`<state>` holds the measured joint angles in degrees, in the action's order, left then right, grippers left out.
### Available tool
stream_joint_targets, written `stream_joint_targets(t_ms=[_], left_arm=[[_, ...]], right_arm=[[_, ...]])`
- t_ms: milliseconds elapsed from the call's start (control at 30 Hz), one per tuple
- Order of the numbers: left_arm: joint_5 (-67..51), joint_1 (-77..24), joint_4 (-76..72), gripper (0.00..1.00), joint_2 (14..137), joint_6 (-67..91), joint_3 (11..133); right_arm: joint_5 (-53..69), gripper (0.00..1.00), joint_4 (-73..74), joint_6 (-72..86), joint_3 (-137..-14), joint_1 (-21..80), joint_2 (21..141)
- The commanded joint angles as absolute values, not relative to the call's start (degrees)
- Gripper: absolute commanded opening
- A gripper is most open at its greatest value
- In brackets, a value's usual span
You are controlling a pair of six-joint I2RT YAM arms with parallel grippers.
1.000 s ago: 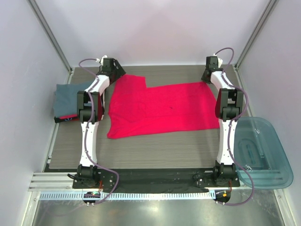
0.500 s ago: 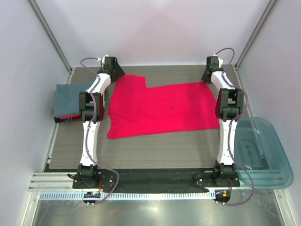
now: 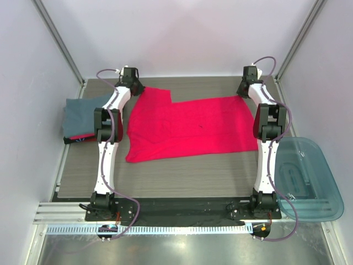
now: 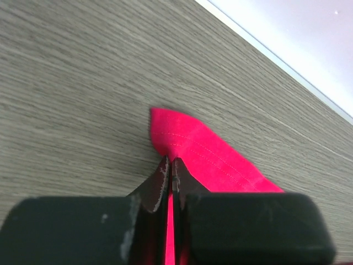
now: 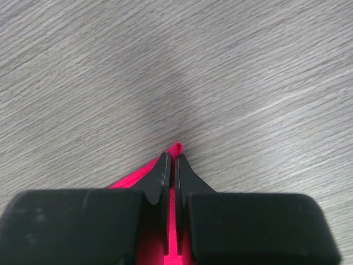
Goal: Fold and stack the t-shirts
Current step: Fold the tshirt
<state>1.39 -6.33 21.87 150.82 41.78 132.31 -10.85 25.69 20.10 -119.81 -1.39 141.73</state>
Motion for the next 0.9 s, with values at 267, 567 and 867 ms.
stream_joint_targets(t_ms=[267,567,867], left_arm=[[-4.6,-5.9,12.6,0.0,144.0,38.4,128.1],[-1.1,-7.3,2.0,0.0,129.1,34.5,109.4],[-1.5,-7.7,-2.6,0.0,118.8,32.3,97.9]], right_arm=[[-7.1,0.01,27.0,21.8,-118.7,-2.0,137.8],[-4.2,0.01,27.4,23.4,-116.5,-2.0,133.9],[-10.8,0.01,30.1,24.3,-114.4,-2.6,128.2]])
